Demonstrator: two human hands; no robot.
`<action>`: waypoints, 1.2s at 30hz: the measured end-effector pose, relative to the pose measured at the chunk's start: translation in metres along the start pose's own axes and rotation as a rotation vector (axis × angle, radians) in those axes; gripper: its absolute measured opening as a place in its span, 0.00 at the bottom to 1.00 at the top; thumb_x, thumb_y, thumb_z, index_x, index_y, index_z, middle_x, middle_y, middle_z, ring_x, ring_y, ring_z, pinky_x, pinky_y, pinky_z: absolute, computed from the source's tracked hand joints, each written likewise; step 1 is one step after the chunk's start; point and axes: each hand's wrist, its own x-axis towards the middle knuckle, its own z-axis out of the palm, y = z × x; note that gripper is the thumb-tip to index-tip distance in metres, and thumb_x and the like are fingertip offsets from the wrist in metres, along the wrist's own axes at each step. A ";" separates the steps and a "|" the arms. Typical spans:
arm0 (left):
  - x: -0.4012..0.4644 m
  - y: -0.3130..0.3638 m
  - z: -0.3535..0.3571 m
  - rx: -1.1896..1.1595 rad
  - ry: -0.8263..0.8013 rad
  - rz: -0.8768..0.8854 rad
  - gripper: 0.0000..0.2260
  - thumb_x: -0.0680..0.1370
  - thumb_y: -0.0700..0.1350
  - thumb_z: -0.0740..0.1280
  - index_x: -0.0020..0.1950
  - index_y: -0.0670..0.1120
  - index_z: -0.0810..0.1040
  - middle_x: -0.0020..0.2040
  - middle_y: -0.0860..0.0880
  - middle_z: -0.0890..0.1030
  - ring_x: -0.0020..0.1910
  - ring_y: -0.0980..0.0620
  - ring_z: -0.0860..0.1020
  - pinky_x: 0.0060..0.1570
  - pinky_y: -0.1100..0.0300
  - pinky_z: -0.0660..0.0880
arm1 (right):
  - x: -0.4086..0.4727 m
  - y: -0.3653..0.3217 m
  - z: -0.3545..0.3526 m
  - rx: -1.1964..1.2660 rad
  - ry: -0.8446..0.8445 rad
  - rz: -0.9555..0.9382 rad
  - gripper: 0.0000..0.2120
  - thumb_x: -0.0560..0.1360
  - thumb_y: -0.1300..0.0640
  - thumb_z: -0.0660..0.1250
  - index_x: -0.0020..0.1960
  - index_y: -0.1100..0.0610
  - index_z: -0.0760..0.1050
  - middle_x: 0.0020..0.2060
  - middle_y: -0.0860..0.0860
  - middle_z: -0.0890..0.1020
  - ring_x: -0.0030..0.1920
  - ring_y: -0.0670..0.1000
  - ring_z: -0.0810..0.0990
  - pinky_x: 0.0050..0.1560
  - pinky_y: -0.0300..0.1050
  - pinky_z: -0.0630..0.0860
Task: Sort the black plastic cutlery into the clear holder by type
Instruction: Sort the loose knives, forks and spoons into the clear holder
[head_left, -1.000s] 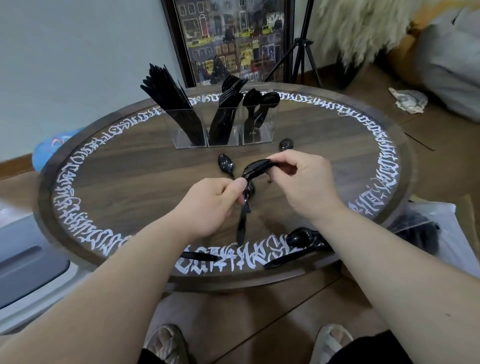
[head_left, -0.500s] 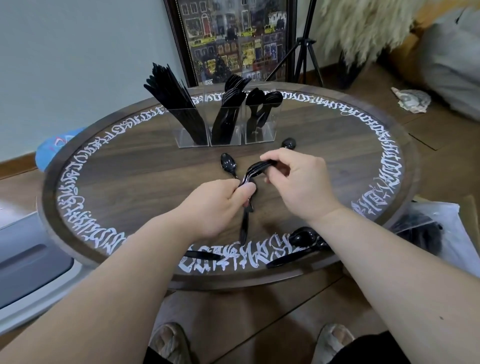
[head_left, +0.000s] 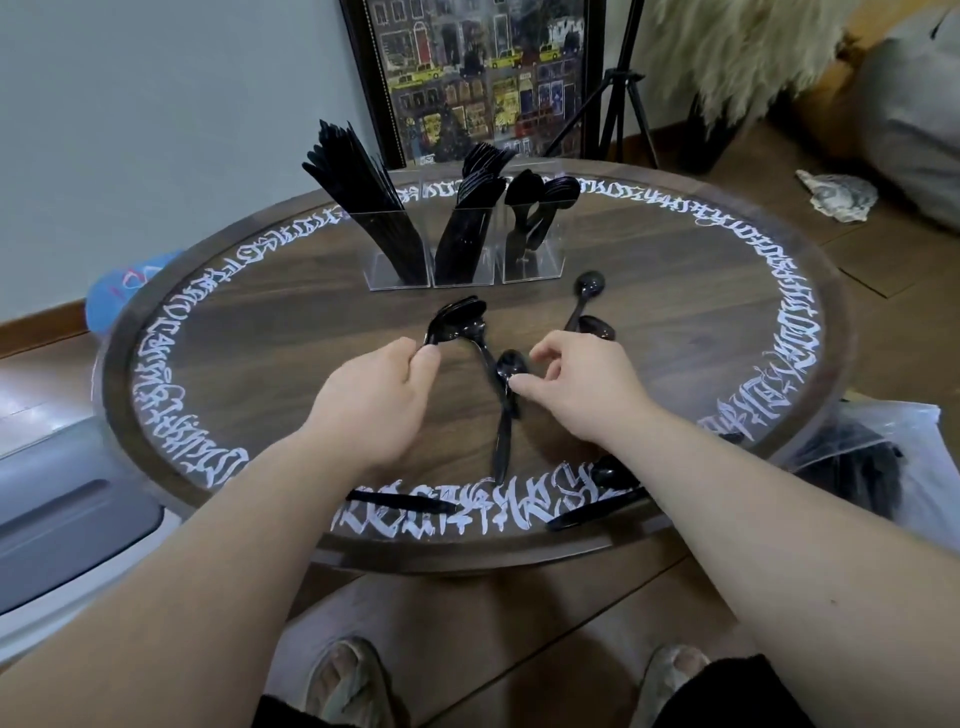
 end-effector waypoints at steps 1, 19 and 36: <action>-0.001 -0.003 0.000 0.009 -0.010 0.012 0.17 0.83 0.53 0.51 0.41 0.45 0.68 0.36 0.47 0.75 0.40 0.45 0.73 0.40 0.52 0.66 | 0.002 -0.001 0.004 -0.015 -0.002 0.014 0.21 0.72 0.42 0.68 0.60 0.53 0.74 0.47 0.49 0.81 0.52 0.52 0.78 0.52 0.46 0.75; -0.002 -0.024 -0.008 -0.036 -0.047 -0.025 0.13 0.82 0.53 0.54 0.50 0.46 0.71 0.38 0.46 0.77 0.38 0.48 0.75 0.38 0.51 0.70 | 0.022 -0.010 0.010 0.593 -0.070 0.249 0.28 0.67 0.65 0.76 0.65 0.59 0.73 0.57 0.54 0.78 0.48 0.51 0.81 0.47 0.44 0.81; -0.001 -0.047 -0.016 0.033 -0.047 -0.098 0.12 0.82 0.53 0.55 0.51 0.47 0.71 0.39 0.47 0.77 0.39 0.48 0.76 0.38 0.51 0.73 | 0.012 -0.021 0.015 0.117 0.140 -0.163 0.19 0.74 0.63 0.68 0.64 0.54 0.74 0.56 0.51 0.78 0.50 0.47 0.79 0.58 0.42 0.74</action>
